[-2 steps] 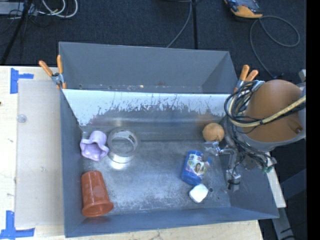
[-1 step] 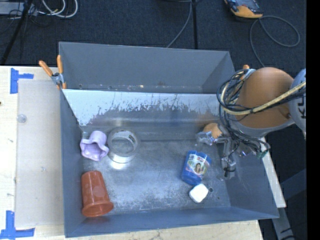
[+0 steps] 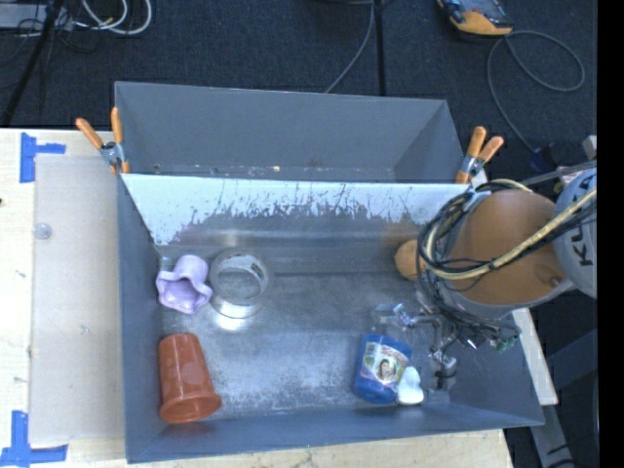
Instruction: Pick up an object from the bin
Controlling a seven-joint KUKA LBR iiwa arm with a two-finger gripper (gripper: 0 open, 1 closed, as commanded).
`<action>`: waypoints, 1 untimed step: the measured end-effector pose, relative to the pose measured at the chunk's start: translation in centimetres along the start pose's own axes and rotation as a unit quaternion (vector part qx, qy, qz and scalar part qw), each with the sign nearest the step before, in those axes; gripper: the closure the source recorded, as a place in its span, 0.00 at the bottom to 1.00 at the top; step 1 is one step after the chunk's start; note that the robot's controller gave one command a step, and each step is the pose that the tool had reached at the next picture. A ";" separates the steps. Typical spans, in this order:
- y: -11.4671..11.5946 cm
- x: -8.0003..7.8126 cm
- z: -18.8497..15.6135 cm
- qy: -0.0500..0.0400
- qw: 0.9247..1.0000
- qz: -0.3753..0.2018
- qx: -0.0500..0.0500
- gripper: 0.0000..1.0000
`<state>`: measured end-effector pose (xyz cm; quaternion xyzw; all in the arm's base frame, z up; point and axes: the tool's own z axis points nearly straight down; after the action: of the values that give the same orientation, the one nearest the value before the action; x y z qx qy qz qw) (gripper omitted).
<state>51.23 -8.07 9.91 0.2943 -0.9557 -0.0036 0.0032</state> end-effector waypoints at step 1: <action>-3.3 -5.6 3.0 0.001 0.997 -0.073 -0.001 1.00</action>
Offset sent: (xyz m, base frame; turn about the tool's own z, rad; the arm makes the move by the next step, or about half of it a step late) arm 0.0000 0.0000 0.0000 0.0000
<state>57.65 -7.63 6.85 0.3633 -0.9317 -0.0047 0.0046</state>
